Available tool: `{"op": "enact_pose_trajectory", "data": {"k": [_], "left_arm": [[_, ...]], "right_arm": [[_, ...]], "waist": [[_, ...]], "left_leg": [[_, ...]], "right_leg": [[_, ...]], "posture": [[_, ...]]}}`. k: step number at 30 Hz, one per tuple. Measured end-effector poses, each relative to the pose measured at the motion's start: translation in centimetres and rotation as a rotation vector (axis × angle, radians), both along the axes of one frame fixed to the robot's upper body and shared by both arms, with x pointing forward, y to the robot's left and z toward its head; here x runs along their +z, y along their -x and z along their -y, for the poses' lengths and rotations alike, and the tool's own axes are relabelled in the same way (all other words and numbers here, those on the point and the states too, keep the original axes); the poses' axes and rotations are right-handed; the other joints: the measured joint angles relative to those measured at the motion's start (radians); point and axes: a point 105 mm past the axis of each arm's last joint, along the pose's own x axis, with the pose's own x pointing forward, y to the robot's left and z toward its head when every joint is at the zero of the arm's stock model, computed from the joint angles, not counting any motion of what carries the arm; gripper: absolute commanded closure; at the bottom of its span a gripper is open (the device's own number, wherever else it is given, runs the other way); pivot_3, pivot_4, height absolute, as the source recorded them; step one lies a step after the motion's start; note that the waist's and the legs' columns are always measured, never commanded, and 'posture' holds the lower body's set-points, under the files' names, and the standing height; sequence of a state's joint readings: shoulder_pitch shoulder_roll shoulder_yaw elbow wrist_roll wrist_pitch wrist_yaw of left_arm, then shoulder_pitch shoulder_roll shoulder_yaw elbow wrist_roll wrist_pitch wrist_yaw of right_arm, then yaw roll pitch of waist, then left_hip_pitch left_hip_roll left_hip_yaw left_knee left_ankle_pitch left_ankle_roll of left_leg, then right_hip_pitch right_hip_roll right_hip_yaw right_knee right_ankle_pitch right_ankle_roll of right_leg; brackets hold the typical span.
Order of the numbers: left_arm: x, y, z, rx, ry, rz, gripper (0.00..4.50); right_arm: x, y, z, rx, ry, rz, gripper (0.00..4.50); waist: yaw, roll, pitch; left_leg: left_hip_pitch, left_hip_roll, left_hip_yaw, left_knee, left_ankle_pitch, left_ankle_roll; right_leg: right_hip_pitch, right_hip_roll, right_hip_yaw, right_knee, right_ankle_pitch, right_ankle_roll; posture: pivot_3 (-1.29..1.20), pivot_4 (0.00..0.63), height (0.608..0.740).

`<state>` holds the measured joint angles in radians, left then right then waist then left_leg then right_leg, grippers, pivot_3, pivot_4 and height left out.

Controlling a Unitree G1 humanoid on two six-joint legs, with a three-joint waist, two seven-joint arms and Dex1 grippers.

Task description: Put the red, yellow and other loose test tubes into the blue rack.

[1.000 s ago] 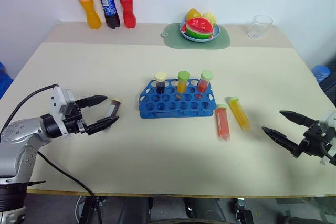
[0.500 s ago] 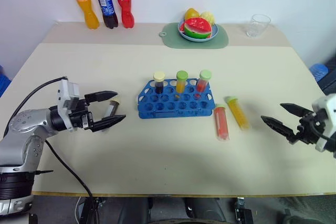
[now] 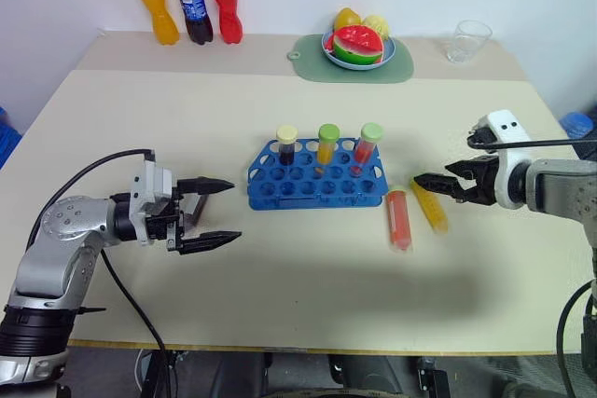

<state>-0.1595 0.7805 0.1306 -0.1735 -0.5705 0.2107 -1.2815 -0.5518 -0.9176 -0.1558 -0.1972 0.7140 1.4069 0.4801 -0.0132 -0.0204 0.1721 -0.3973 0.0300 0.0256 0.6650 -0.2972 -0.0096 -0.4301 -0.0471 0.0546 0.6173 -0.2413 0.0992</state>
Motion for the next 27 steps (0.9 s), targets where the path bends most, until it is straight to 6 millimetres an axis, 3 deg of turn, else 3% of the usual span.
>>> {"op": "enact_pose_trajectory", "data": {"k": [6,15,27], "left_arm": [[-0.5,0.6,0.2,0.012,-0.001,-0.012,0.01],[-0.4,0.5,0.3,0.025,0.011,-0.005,0.01],[-0.9,0.6,0.2,0.035,0.013,-0.021,0.01]], "right_arm": [[-0.2,1.7,-2.3,0.114,-0.054,-0.09,0.24],[-1.5,2.3,-4.4,0.175,-0.124,-0.157,0.24],[-2.8,1.7,-5.1,0.16,-0.104,-0.174,0.24]], "waist": [[-0.001,0.0,0.0],[-0.002,0.0,0.0],[-0.002,0.0,0.0]], "left_leg": [[0.001,0.001,-0.001,0.0,0.0,0.0],[0.001,0.0,0.0,0.001,0.0,0.0],[0.001,0.0,0.0,0.001,0.0,0.0]], "right_leg": [[0.0,0.001,-0.001,0.001,0.0,0.0],[0.0,0.001,-0.001,0.002,0.0,0.001],[0.0,0.002,-0.001,0.002,0.001,0.001]], "posture": [[0.0,0.15,0.74],[0.0,0.15,0.74],[0.0,0.15,0.74]]}}
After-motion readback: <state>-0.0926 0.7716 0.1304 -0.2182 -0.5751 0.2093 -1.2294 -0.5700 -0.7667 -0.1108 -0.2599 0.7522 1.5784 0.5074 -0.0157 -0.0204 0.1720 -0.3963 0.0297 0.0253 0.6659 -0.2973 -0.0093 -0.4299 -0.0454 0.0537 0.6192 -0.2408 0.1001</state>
